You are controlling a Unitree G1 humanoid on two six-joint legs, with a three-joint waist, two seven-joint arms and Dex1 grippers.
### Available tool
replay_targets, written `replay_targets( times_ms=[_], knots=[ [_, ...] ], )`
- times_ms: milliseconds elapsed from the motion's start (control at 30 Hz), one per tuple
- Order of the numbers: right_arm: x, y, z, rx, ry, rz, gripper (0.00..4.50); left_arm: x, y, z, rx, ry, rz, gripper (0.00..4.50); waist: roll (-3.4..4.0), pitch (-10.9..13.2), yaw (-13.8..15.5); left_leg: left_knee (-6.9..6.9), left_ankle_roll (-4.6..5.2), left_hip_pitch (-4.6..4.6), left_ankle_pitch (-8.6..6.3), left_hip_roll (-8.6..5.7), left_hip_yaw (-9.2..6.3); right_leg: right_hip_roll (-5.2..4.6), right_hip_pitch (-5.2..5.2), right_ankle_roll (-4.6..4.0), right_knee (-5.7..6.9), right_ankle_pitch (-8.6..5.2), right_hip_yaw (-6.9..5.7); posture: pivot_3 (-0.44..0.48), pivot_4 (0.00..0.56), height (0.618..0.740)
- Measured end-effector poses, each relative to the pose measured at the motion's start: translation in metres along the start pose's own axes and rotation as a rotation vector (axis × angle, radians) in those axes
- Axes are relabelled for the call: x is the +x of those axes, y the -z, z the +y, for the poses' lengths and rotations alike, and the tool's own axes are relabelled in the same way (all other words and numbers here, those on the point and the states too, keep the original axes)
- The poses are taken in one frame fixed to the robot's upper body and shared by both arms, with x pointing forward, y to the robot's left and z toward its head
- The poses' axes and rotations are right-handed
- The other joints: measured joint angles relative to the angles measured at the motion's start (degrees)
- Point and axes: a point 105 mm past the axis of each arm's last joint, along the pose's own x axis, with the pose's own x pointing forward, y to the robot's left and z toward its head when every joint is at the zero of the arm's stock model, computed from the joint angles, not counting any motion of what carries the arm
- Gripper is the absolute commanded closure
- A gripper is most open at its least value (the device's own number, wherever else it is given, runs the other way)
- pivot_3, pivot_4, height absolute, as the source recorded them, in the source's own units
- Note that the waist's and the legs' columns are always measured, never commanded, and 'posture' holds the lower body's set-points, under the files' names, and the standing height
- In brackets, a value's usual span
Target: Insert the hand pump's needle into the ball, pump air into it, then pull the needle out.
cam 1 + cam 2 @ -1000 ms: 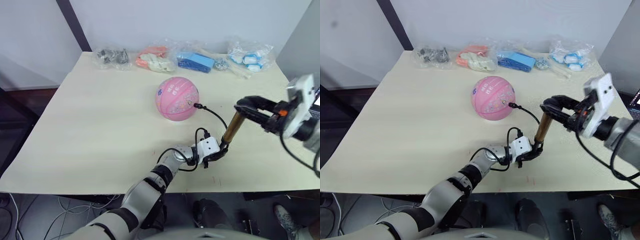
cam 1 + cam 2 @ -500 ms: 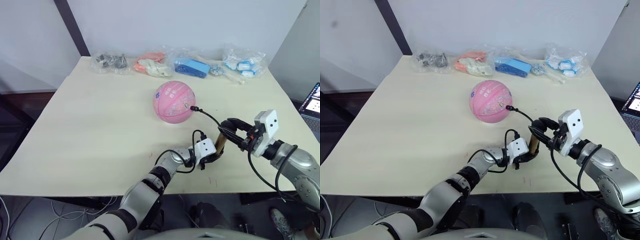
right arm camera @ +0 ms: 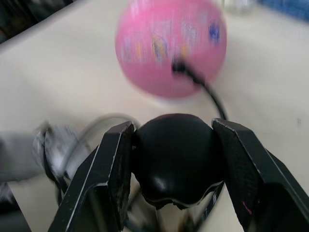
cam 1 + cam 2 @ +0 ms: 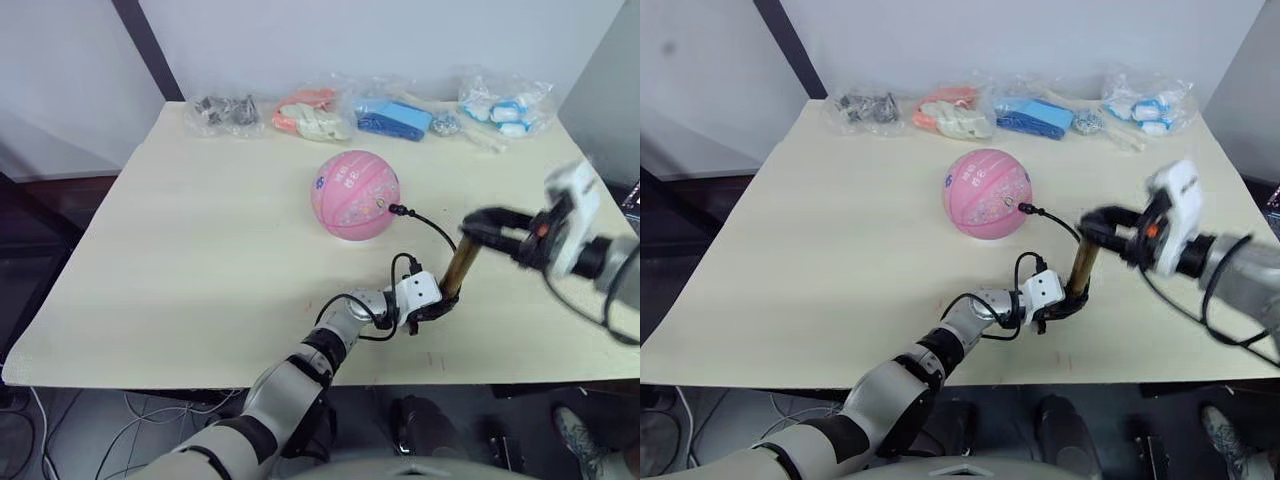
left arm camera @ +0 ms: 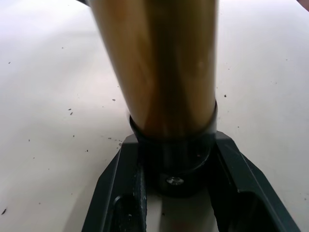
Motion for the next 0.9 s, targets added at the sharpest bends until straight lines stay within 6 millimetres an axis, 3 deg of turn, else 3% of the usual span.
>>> replay_targets(
  times_ms=[67, 300, 467, 667, 900],
  knots=[
    [-0.006, -0.021, 0.003, -0.024, -0.011, -0.032, 2.44, 0.000, 0.000, 0.000, 0.000, 0.001, 0.000, 3.36, -0.31, 0.1, 0.0, 0.01, 0.00, -0.10, 0.00, 0.00, -0.03, -0.02, 0.00, -0.05, -0.05, 0.03, -0.13, 0.000, 0.150, 0.740],
    [-0.015, -0.058, 0.009, -0.076, -0.021, -0.055, 2.44, 0.001, -0.002, 0.001, 0.007, 0.000, -0.005, 3.36, -0.24, 0.1, 0.0, 0.14, 0.01, -0.50, 0.01, -0.08, -0.05, -0.15, -0.38, 0.02, -0.01, 0.10, -0.03, 0.000, 0.150, 0.740],
    [-0.016, -0.059, 0.008, -0.067, -0.014, -0.042, 2.44, 0.001, -0.003, 0.000, 0.008, 0.001, -0.007, 3.36, -0.24, 0.1, 0.0, 0.17, 0.01, -0.57, 0.01, -0.08, -0.04, -0.17, -0.46, 0.02, 0.01, 0.12, 0.00, 0.000, 0.150, 0.740],
    [-0.018, -0.050, 0.010, -0.069, 0.002, -0.074, 2.44, 0.001, -0.001, 0.000, 0.007, 0.003, -0.004, 3.36, -0.44, 0.0, 0.0, 0.16, 0.01, -0.54, 0.01, -0.07, -0.05, -0.12, -0.41, 0.01, 0.04, 0.11, -0.06, 0.000, 0.150, 0.740],
    [-0.010, 0.003, 0.008, 0.008, 0.053, -0.078, 2.44, -0.001, 0.003, -0.001, 0.003, 0.000, 0.010, 3.36, -0.70, -0.4, -0.1, 0.16, 0.01, -0.42, 0.01, -0.04, -0.04, -0.06, -0.35, 0.03, 0.09, 0.11, 0.00, 0.000, 0.150, 0.740]
  ],
)
